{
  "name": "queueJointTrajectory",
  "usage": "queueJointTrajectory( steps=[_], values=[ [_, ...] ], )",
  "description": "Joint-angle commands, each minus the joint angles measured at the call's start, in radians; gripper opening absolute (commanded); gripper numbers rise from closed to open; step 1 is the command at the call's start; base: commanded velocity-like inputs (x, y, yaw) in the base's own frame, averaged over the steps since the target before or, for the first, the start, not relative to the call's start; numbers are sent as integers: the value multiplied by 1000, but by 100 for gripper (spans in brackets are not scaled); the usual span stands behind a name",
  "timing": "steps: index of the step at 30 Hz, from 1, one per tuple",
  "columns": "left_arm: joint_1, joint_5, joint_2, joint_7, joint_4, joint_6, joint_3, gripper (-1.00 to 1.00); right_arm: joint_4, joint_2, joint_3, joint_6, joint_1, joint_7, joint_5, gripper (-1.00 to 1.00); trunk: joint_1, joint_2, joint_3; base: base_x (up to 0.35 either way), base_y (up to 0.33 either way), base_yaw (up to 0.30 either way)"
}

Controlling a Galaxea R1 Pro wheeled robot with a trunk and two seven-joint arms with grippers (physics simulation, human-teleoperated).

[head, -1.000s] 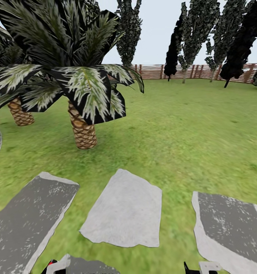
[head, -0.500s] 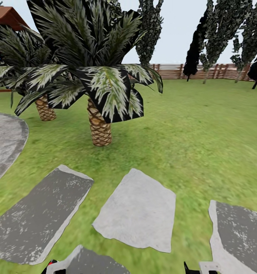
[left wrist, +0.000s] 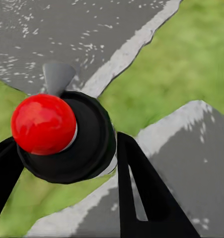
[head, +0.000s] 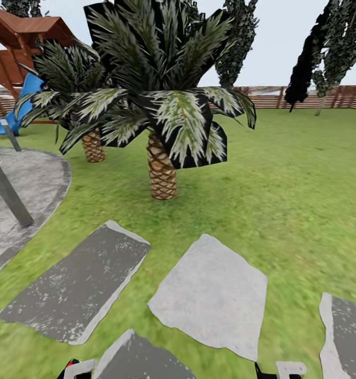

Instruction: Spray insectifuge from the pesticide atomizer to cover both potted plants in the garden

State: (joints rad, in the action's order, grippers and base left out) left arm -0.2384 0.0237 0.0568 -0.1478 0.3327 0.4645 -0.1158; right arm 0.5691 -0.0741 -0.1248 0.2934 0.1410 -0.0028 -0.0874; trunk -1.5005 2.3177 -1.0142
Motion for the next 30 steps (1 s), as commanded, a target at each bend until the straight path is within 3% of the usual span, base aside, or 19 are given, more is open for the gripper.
queueJointTrajectory(
  steps=[1,30],
  values=[
    [-1,2,0,-1,-1,3,1,-100,0,0,-4,3,0,-1,-9,100,0,0,-1,0,245,279],
    [-1,2,0,-1,-1,3,-1,-100,0,0,-4,3,0,0,-9,100,0,0,-1,33,302,279]
  ],
)
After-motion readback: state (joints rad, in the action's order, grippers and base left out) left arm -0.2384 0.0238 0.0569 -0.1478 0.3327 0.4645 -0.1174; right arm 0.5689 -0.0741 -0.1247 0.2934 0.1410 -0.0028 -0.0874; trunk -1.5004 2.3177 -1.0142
